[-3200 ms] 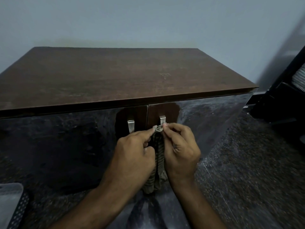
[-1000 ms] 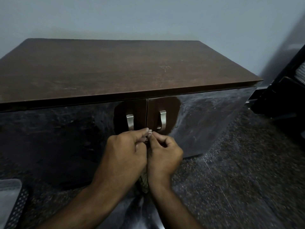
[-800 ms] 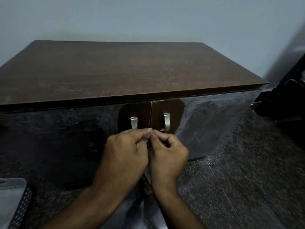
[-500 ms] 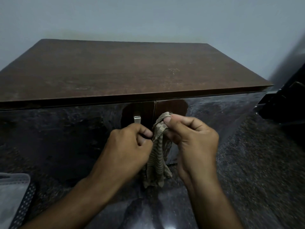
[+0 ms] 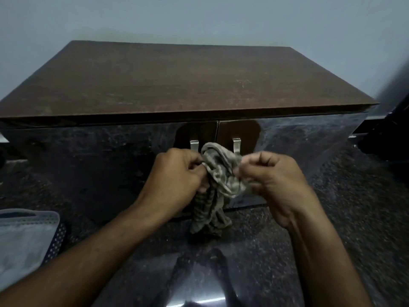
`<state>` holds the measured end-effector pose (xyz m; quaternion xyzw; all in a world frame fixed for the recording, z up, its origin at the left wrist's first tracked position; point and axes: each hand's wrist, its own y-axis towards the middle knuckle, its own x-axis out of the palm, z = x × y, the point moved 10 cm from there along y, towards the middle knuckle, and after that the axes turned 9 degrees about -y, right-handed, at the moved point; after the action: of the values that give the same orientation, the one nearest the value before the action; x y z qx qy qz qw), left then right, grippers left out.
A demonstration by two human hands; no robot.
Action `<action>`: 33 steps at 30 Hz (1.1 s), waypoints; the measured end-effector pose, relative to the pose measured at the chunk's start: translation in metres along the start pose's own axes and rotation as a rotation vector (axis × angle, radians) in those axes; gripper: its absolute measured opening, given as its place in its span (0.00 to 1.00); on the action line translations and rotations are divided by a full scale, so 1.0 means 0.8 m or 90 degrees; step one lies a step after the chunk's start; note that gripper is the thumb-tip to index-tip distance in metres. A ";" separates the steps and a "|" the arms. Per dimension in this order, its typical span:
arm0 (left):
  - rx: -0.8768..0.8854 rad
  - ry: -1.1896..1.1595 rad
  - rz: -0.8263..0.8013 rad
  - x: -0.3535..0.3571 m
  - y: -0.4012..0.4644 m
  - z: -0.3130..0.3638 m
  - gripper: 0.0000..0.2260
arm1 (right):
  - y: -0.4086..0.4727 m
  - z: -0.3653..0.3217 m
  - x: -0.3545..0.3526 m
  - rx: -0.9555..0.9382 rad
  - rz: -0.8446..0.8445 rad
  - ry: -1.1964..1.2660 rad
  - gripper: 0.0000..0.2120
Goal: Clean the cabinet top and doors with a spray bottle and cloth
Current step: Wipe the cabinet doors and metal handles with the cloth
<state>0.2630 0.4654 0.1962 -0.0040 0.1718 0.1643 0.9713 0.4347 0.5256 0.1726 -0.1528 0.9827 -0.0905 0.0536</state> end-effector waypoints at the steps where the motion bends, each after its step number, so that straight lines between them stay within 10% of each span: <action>1: 0.014 -0.016 0.003 0.000 -0.001 0.005 0.09 | 0.001 0.016 0.003 0.039 -0.048 -0.056 0.04; 7: 0.067 -0.166 0.015 -0.003 -0.003 0.033 0.07 | -0.007 0.088 0.046 0.128 -0.290 -0.278 0.23; 11: 0.051 -0.232 -0.006 0.002 -0.004 0.037 0.06 | 0.012 0.064 0.042 -0.003 -0.138 -0.251 0.10; 15: 0.103 0.123 -0.017 -0.002 -0.005 0.036 0.04 | 0.012 0.013 0.013 -0.118 -0.018 -0.123 0.03; 25: -0.135 -0.247 -0.118 0.015 -0.016 0.007 0.08 | -0.010 -0.040 0.031 -0.147 -0.138 0.233 0.14; 33: -0.082 -0.277 0.009 -0.032 -0.010 0.020 0.10 | -0.011 -0.021 0.026 -0.080 -0.244 0.133 0.27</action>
<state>0.2485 0.4511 0.2196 -0.0290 -0.0526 0.1785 0.9821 0.4154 0.5138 0.1892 -0.3292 0.9397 -0.0532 -0.0761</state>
